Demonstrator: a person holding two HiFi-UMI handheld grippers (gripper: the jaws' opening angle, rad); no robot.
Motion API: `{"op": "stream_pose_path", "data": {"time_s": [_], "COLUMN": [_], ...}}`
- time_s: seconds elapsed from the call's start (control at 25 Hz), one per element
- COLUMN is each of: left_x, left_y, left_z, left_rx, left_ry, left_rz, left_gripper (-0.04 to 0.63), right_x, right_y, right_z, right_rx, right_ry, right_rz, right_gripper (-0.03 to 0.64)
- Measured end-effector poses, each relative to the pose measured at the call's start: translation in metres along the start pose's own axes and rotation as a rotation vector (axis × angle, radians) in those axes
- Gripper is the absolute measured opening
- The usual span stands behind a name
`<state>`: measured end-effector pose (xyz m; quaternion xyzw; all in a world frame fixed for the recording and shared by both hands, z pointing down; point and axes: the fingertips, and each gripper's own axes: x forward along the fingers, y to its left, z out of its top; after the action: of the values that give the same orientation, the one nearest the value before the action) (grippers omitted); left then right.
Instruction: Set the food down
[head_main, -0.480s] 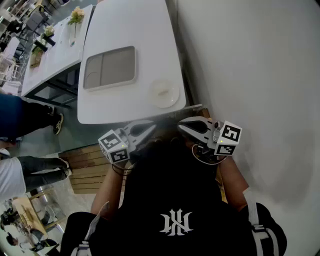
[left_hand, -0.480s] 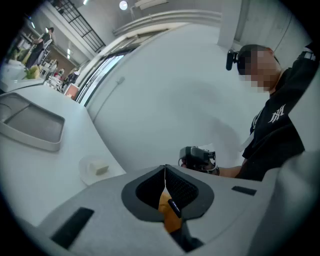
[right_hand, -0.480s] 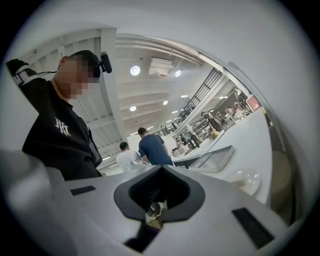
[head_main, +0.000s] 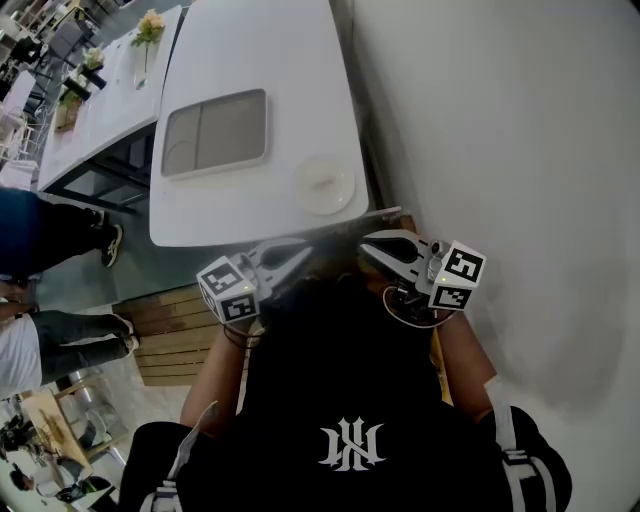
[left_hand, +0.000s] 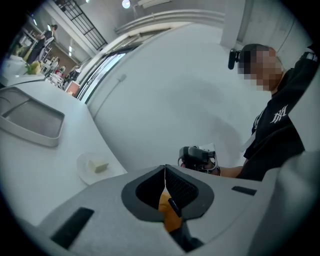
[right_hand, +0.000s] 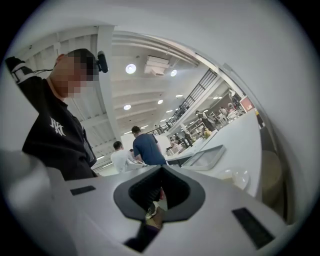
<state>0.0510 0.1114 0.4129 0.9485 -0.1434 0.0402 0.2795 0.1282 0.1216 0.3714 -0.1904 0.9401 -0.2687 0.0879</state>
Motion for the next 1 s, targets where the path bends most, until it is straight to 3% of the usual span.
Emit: {"op": "stream_pose_path", "data": {"time_s": [0.16, 0.32, 0.4, 0.44, 0.76, 1.0], "left_x": [-0.002, 0.001, 0.000, 0.000, -0.015, -0.005], "left_y": [0.019, 0.048, 0.066, 0.076, 0.166, 0.187], "left_z": [0.005, 0.013, 0.013, 0.011, 0.008, -0.007], "left_rx": [-0.072, -0.138, -0.160, -0.172, -0.413, -0.442], "left_ry": [-0.006, -0.029, -0.019, -0.003, 0.090, 0.185], "left_rz": [0.065, 0.171, 0.217, 0.236, 0.323, 0.357], "left_gripper": [0.008, 0.031, 0.133, 0.148, 0.187, 0.187], "right_x": [-0.008, -0.018, -0.011, -0.005, 0.048, 0.040], "right_y": [-0.036, -0.077, -0.098, -0.109, -0.194, -0.222], "right_z": [0.004, 0.011, 0.011, 0.009, -0.011, -0.040], "right_rx": [0.090, 0.195, 0.248, 0.273, 0.468, 0.489], "right_ry": [0.011, 0.028, 0.051, 0.068, 0.189, 0.300], "right_rz": [-0.124, -0.192, -0.201, -0.203, -0.292, -0.385], "right_gripper": [0.006, 0.014, 0.136, 0.170, 0.170, 0.170]}}
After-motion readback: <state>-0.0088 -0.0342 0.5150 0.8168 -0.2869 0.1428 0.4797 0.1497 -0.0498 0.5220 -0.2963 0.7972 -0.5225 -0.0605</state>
